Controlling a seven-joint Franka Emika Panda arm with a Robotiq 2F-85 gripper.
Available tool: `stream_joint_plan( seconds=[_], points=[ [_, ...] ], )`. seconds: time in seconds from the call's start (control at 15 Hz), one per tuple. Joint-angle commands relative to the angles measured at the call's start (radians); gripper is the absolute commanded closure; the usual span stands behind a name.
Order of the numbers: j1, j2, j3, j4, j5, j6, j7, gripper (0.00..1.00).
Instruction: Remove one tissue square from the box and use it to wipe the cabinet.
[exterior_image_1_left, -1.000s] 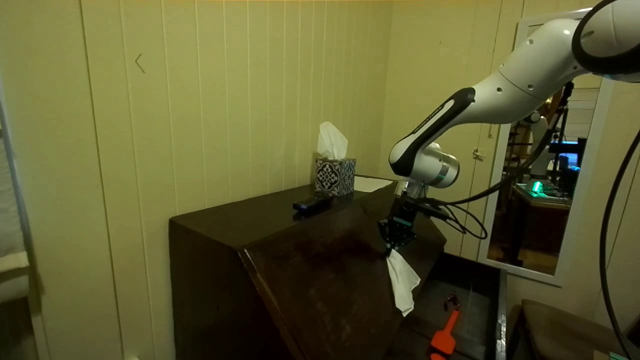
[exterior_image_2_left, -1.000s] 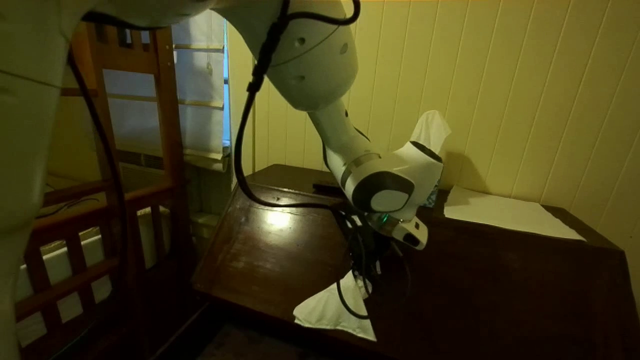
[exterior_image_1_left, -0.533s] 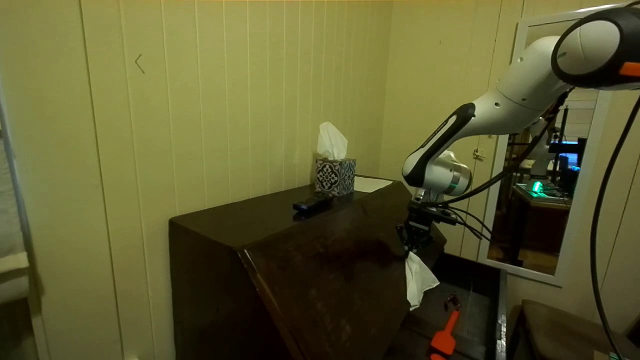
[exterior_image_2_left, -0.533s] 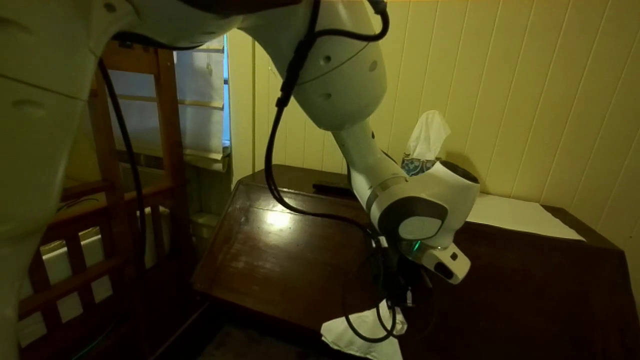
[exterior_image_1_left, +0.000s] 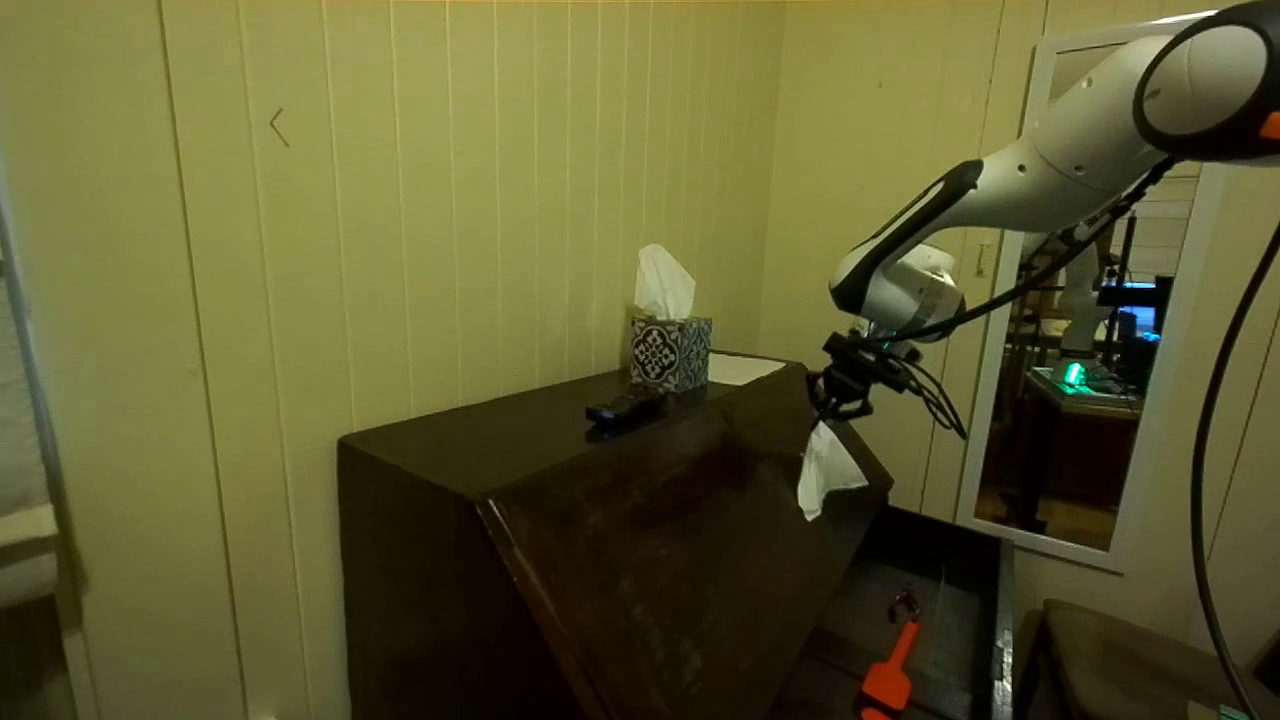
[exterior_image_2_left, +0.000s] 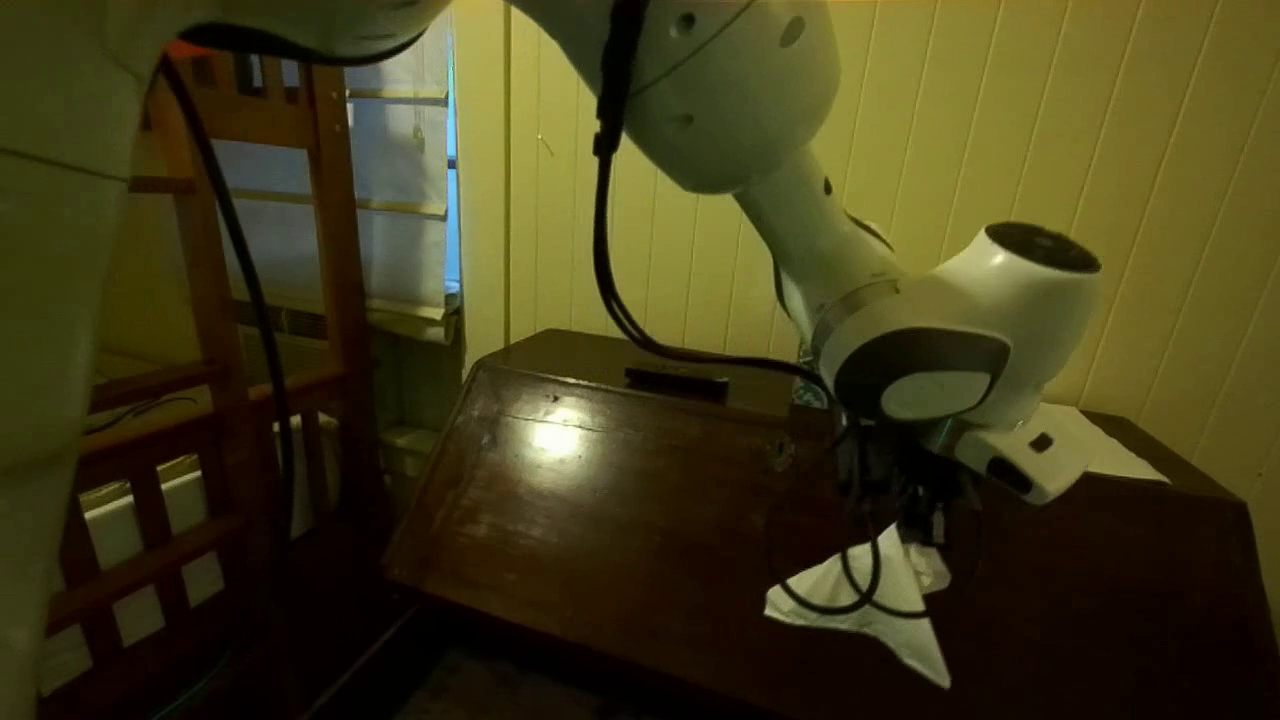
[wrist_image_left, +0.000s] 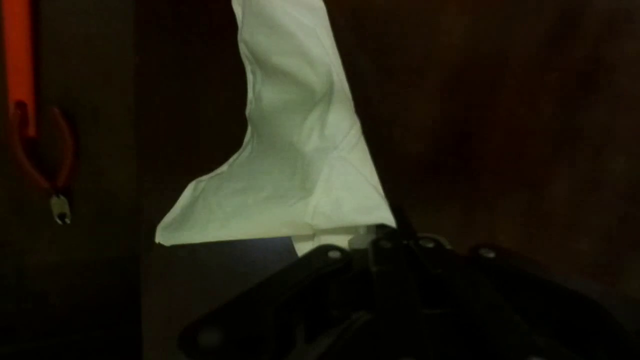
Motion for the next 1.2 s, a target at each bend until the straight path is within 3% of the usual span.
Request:
stream_joint_plan(
  seconds=[0.0,0.27,0.4,0.47,0.67,0.87,1.13],
  points=[
    [-0.024,-0.075,-0.010,0.109,0.023,0.017,-0.001,1.00],
    [-0.051,-0.049,-0.001,0.340,0.067,0.034,-0.090,1.00],
    [-0.069,0.003,0.030,0.482,0.178,0.007,-0.165,1.00],
    [-0.041,-0.078,-0.006,0.338,0.077,0.027,-0.090,0.99],
    [-0.046,-0.036,0.016,0.435,0.137,0.022,-0.132,0.99],
    [-0.056,-0.016,0.028,0.431,0.167,0.016,-0.145,1.00],
    [-0.057,0.099,0.097,0.535,0.303,0.105,-0.246,1.00]
  ],
)
